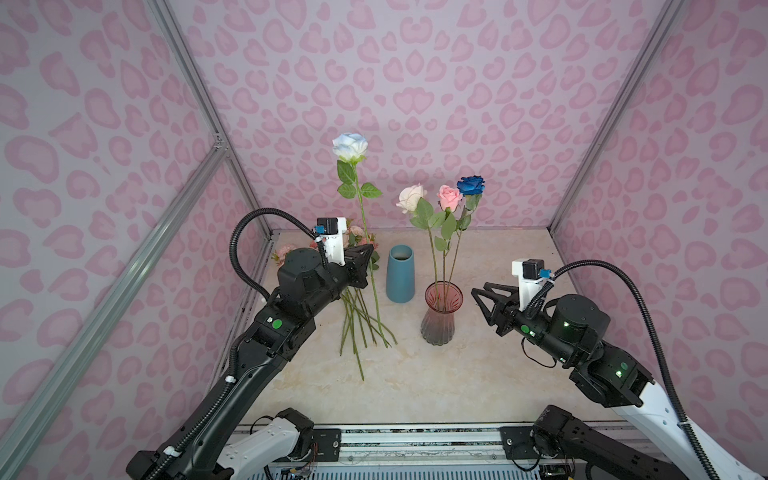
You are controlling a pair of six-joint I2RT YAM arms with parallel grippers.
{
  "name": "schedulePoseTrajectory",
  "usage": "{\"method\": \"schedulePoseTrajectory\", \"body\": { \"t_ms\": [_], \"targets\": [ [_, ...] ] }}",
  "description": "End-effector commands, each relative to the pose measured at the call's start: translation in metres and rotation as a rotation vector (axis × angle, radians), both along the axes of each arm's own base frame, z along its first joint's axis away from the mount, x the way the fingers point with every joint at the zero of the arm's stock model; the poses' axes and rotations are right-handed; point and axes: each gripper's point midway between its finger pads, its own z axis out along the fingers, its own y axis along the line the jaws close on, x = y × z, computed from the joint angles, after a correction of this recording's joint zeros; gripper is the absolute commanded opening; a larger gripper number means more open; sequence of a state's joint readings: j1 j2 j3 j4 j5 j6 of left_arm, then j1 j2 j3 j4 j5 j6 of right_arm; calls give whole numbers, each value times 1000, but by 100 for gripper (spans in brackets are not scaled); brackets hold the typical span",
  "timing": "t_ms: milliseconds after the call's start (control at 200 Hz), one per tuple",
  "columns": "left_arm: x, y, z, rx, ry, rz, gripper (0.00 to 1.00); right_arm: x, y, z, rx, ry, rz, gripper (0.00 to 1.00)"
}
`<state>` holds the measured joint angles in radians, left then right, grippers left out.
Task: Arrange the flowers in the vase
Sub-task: 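Lift the pale blue rose upright toward the right gripper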
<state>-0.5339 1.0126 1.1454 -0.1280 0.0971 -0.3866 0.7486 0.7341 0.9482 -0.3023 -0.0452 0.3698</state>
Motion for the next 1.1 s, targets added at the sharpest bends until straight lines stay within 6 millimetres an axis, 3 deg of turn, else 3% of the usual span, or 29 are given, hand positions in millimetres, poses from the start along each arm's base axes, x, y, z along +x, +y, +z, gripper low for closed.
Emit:
{"method": "schedulePoseTrajectory", "body": {
  "t_ms": [0, 115, 265, 350, 610, 705, 945, 1045, 1095],
  "targets": [
    [-22, -20, 47, -77, -253, -93, 3, 0, 13, 26, 16, -133, -6, 61],
    [-37, -37, 59, -93, -319, -144, 3, -13, 49, 35, 23, -222, 112, 71],
    [-53, -54, 66, -117, -368, -196, 3, -11, 86, 34, 8, -182, 224, 68],
    [-55, -64, 59, -109, -357, -211, 3, -11, 103, 31, 4, -160, 285, 65],
    [-64, -77, 43, -128, -345, -259, 3, 4, 127, 23, -15, -145, 302, 54],
    [-65, -76, 39, -124, -337, -260, 3, 14, 135, 17, -23, -132, 285, 47],
    [-64, -73, 26, -108, -325, -245, 3, 24, 155, 19, -40, -122, 317, 6],
    [-66, -72, 28, -107, -322, -248, 10, 25, 160, 18, -42, -120, 328, 0],
    [-66, -70, 29, -102, -317, -240, 23, 25, 161, 18, -44, -121, 326, 0]
  ]
}}
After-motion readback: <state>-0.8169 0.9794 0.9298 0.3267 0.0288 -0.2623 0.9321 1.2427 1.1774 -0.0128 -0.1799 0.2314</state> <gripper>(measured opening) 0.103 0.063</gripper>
